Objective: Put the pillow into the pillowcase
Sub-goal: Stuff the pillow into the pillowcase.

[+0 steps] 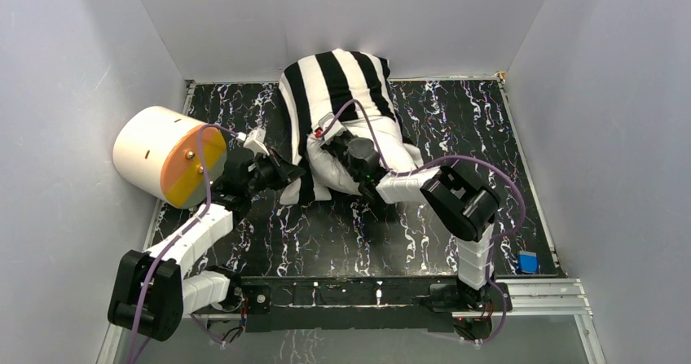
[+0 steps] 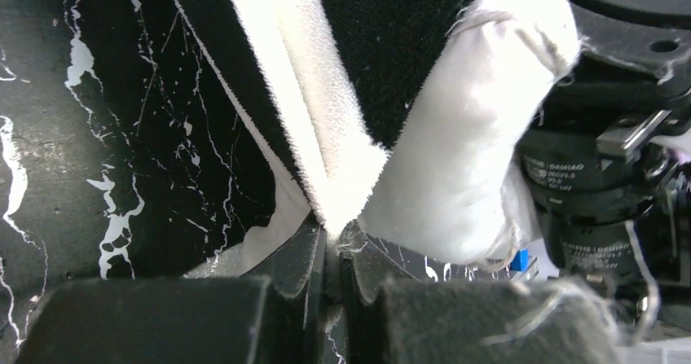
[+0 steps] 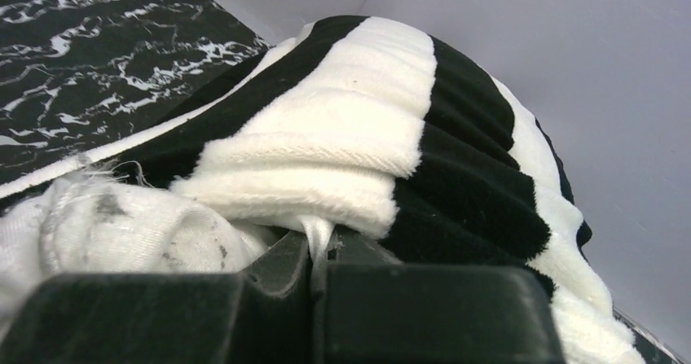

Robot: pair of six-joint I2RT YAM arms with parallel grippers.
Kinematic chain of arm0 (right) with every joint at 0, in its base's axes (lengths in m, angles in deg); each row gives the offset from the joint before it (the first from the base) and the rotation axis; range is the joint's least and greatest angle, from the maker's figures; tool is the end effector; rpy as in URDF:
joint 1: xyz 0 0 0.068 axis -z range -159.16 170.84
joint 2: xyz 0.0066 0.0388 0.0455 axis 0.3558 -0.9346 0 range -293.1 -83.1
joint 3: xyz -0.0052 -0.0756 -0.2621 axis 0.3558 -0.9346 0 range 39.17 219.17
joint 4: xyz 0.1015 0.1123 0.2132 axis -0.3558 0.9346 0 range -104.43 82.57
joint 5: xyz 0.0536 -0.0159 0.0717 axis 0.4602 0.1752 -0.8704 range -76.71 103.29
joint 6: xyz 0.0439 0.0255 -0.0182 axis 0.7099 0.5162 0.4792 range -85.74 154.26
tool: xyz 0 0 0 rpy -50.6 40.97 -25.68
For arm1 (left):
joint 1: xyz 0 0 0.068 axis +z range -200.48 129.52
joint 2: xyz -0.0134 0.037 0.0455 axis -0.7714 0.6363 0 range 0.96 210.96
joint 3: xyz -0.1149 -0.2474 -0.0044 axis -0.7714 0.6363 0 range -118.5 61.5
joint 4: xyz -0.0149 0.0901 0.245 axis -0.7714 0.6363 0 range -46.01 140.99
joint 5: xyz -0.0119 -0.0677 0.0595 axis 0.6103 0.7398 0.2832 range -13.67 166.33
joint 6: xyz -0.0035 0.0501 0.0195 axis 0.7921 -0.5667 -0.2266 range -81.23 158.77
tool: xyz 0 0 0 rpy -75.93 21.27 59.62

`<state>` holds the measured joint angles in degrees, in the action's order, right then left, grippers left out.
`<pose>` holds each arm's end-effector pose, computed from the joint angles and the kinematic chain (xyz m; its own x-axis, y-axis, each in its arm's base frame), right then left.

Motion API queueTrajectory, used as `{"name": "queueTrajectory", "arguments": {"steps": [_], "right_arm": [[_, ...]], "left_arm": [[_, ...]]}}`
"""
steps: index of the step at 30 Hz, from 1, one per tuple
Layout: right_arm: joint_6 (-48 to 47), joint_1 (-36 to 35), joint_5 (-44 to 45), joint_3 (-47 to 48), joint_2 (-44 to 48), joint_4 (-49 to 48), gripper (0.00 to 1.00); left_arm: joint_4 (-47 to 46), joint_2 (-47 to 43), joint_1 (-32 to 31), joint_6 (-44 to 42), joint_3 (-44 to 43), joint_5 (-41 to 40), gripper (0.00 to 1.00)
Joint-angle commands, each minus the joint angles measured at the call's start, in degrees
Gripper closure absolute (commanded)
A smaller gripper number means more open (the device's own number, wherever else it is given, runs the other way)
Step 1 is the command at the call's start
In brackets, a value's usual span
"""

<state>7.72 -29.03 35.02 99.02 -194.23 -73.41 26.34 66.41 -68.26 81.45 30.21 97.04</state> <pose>0.2816 0.3137 0.2205 0.2889 -0.3013 -0.9087 -0.3852 0.8324 -0.3984 0.2339 -0.0882 0.2353 -0.6113 -0.4699 -0.6368 0.2638 0.6376 -0.7238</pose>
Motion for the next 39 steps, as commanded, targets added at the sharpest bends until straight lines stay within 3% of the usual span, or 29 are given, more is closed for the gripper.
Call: {"name": "queueTrajectory", "arguments": {"steps": [1,5,8,11,12,17,22,29,33,39], "right_arm": [[5.3,7.6,-7.8,0.1,0.4,7.3,0.94],[20.1,7.5,-9.2,1.0,9.1,30.4,0.65],[34.4,8.2,-10.7,0.5,17.1,47.6,0.38],[44.3,8.7,-16.7,-1.2,25.0,59.7,0.04],[48.1,9.2,-18.8,-1.8,27.0,63.3,0.02],[60.9,15.6,-28.6,-7.0,37.5,70.1,0.01],[72.1,18.4,-24.7,-7.7,47.0,77.4,0.01],[84.0,19.1,-14.8,-13.8,59.6,78.1,0.01],[86.2,21.5,-17.4,-17.1,60.2,74.8,0.01],[92.4,25.2,-21.4,-23.2,57.8,65.4,0.01]], "left_arm": [[7.1,-4.6,-2.2,1.0,0.0,12.0,1.0],[8.6,-0.2,-2.2,-1.1,-1.5,10.2,0.98],[9.5,-1.1,-2.3,-1.2,-1.9,9.1,0.79],[13.1,-6.4,-2.6,-2.2,-2.8,5.1,0.64],[14.9,-8.1,-2.8,-3.1,-3.6,3.5,0.61],[24.3,-14.0,-3.5,-10.3,-9.4,-5.3,0.44],[25.9,-12.4,-3.9,-22.0,-19.2,-8.5,0.41],[22.4,2.8,-6.9,-38.8,-35.9,-1.4,0.41],[21.7,12.0,-16.2,-52.1,-45.0,-5.8,0.37],[19.6,27.6,-22.0,-59.8,-54.3,-8.5,0.34]]}}
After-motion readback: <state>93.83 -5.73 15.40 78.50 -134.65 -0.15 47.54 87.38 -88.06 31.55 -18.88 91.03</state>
